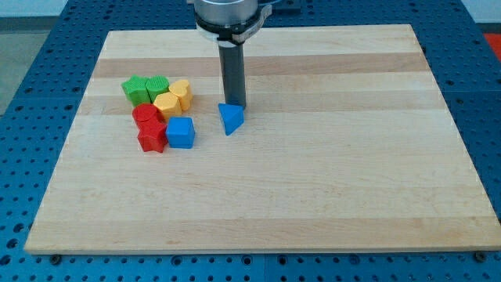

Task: Push the blue triangle into the blue cube

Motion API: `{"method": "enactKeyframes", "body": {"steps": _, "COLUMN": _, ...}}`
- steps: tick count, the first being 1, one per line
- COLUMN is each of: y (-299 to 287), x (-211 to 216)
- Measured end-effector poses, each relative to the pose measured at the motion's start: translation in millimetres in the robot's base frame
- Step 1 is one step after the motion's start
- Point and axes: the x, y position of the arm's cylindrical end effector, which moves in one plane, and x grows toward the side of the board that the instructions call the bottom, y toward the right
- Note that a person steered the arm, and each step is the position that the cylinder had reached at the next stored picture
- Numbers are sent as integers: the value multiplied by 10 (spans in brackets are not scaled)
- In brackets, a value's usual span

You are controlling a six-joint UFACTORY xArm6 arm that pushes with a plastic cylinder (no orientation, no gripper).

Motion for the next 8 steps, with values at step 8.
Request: {"method": "enactKeyframes", "body": {"steps": 8, "y": -80, "x": 698}}
